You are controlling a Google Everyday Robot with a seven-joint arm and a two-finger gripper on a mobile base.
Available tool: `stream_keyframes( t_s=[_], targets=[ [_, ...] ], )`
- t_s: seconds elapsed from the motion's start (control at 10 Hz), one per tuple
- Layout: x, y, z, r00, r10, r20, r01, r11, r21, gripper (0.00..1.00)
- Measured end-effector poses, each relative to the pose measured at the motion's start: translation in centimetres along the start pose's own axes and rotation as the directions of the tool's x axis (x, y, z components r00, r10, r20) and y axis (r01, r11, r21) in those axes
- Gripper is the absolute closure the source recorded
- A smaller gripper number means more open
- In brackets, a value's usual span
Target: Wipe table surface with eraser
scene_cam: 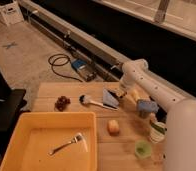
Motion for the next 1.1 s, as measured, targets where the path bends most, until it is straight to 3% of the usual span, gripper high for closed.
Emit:
stream_keyframes(
  t_s=[0.4, 0.7, 1.1],
  targets=[
    [2.6, -3.7, 0.2, 0.996, 0.07, -0.053, -0.067, 0.996, 0.056, 1.0],
    [0.2, -4.4, 1.5, 0.997, 0.071, -0.029, -0.069, 0.995, 0.067, 1.0],
    [-2.4, -2.2, 1.9, 0.999, 0.038, 0.01, -0.038, 0.998, 0.046, 1.0]
  ],
)
